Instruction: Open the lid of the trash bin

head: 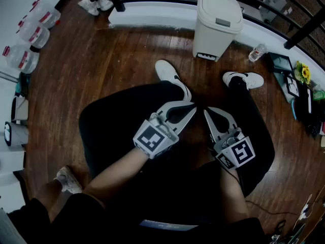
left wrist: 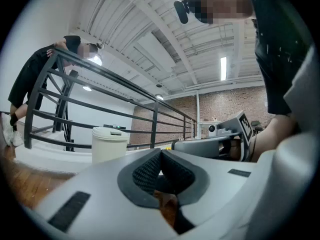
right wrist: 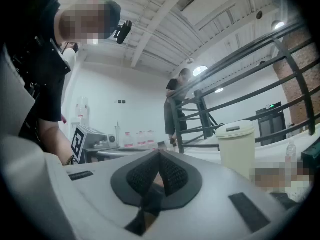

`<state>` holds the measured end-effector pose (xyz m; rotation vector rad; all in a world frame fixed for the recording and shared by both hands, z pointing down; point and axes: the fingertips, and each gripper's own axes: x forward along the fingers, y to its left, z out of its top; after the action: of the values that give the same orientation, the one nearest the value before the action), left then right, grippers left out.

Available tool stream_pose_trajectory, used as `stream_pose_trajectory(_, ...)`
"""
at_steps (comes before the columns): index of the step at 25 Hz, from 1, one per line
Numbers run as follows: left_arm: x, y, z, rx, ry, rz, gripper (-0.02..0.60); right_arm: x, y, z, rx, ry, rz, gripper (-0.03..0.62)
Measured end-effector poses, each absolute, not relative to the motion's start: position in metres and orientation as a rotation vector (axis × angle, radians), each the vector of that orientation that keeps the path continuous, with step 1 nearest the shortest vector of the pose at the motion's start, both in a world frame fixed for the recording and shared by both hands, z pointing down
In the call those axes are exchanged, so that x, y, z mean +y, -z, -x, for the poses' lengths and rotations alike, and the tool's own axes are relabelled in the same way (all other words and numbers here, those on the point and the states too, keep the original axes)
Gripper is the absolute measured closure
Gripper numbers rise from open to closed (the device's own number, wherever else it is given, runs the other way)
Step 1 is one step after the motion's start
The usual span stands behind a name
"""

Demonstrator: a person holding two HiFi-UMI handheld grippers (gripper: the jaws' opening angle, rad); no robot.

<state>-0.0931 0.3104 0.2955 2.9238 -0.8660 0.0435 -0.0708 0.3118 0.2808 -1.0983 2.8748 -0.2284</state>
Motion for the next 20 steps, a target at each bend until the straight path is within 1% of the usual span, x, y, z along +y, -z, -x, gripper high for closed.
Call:
stream_pose_trajectory(8,0.273,-0.287,0.087,-0.888,-0.046,-2.922,0.541,0.276,-0.267,0.057,2.874,0.214,1.120,0.577)
stream_pose_trajectory(13,0.234,-0.285,0.078,-0.894,-0.051,-2.906,0.541,0.232,-0.252,0.044,2.855,0.186,1.148,0.577)
stream_pose_trajectory(20,0.163,-0.289,0.059,-0.902,-0.062,-2.887,0.541,0.161,-0.258,0.028,2.862,0.207,1.167,0.577)
